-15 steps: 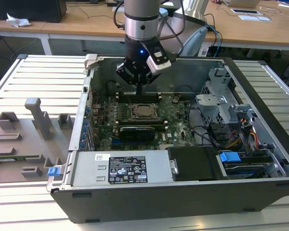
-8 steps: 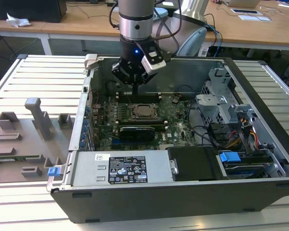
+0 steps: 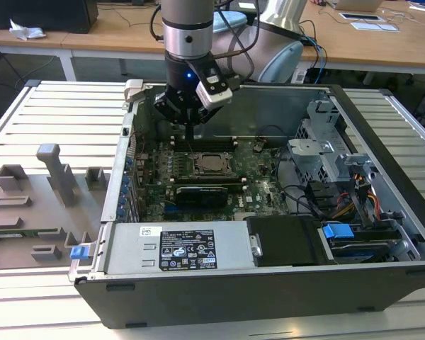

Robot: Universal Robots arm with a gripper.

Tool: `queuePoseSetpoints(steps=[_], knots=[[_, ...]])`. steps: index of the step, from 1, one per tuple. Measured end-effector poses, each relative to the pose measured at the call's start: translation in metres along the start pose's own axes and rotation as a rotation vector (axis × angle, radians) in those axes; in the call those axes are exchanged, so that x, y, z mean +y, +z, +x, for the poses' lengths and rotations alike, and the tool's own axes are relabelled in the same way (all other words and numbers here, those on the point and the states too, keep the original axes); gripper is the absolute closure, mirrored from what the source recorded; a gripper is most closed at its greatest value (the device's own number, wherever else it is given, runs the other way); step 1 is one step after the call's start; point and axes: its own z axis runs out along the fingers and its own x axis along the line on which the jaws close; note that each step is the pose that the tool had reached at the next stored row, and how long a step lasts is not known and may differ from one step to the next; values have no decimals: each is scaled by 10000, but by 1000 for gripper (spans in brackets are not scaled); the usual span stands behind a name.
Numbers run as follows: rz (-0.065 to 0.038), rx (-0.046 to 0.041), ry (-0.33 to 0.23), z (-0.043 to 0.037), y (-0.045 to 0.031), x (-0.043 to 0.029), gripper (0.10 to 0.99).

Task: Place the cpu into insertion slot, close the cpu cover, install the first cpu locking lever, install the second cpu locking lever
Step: 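Install the first cpu locking lever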

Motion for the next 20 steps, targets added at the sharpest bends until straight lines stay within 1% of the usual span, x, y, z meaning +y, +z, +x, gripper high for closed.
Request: queuePoseSetpoints(steps=[6, 8, 12, 18, 20], knots=[[1, 0, 0, 110, -2, 10, 980], [1, 0, 1, 129, -1, 21, 980], [0, 0, 0, 176, 7, 85, 980], [0, 0, 0, 234, 19, 156, 980], [1, 0, 0, 261, 24, 191, 980]])
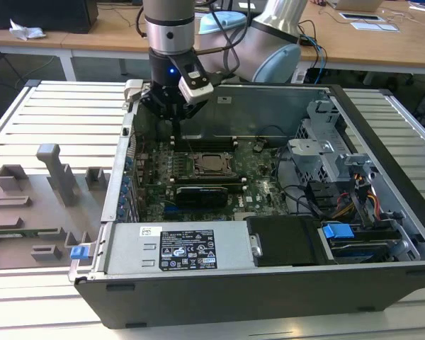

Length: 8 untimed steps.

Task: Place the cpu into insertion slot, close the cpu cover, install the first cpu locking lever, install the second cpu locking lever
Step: 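Install the first cpu locking lever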

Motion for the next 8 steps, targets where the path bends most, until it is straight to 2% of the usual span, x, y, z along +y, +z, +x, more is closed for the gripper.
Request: queuePoseSetpoints(steps=[2, 5, 8], knots=[[-1, -1, 0, 10, 45, 39, 980], [5, 0, 0, 6, 72, 64, 980], [24, 1, 0, -60, 78, 90, 980]])
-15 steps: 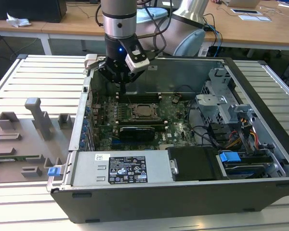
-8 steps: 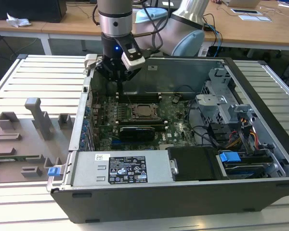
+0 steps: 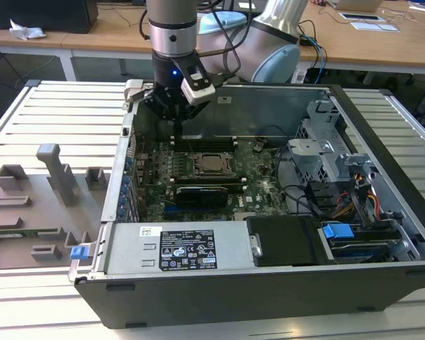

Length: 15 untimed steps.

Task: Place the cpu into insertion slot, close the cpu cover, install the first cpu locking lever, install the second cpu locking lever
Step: 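Install the first cpu locking lever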

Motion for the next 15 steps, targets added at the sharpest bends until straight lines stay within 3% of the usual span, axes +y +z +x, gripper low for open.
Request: queuePoseSetpoints(steps=[11, 15], knots=[[23, 16, 0, -256, 15, 27, 980], [24, 33, 0, -390, 23, 29, 980]])
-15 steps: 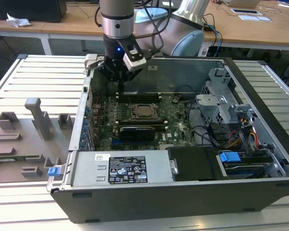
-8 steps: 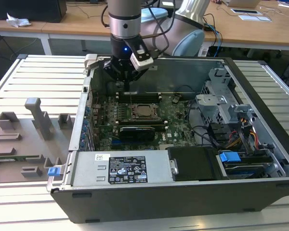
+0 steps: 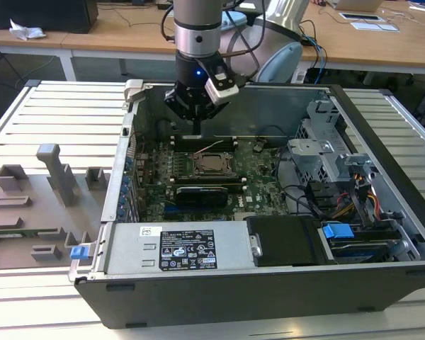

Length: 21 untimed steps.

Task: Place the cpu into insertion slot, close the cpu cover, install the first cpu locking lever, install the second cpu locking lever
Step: 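Install the first cpu locking lever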

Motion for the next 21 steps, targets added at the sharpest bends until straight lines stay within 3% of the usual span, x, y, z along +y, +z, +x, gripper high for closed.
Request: queuePoseSetpoints(steps=[3, 12, 17, 18, 20, 21], knots=[[0, 7, -2, -49, 4, 0, 980], [0, 9, -3, -56, 16, -2, 980], [-23, 8, -1, -55, 26, -42, 980], [-77, 9, 1, -54, 28, -45, 980], [-431, 5, 8, -54, 32, -58, 980], [-547, 3, 10, -54, 33, -66, 980]])
